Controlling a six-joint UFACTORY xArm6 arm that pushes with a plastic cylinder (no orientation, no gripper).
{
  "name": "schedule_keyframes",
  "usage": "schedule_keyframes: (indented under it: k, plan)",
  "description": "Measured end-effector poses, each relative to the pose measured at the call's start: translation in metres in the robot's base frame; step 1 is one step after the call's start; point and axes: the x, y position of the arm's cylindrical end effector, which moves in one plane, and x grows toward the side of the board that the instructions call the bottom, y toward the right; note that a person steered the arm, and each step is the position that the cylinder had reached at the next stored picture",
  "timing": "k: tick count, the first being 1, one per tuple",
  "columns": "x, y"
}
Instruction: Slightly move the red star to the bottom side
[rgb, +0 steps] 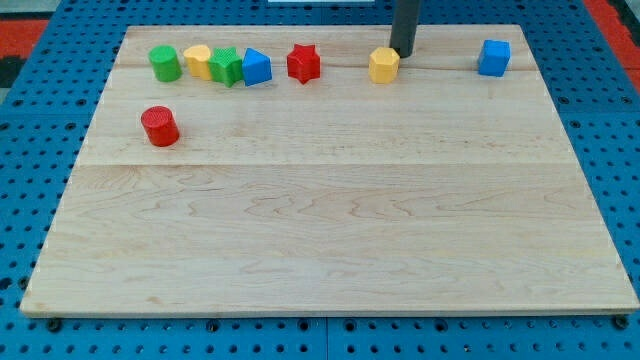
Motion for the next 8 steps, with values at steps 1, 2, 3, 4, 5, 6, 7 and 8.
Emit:
schedule_keyframes:
  k: [1, 2, 3, 4, 5, 6, 7, 8]
  plan:
    - [-0.02, -0.013]
    - [-0.023, -0.059]
    - [-0.008, -0.062]
    - [-0.005, -0.089]
    - [-0.007, -0.09]
    - [-0.016, -0.107]
    - [-0.004, -0.125]
    - [-0.004, -0.122]
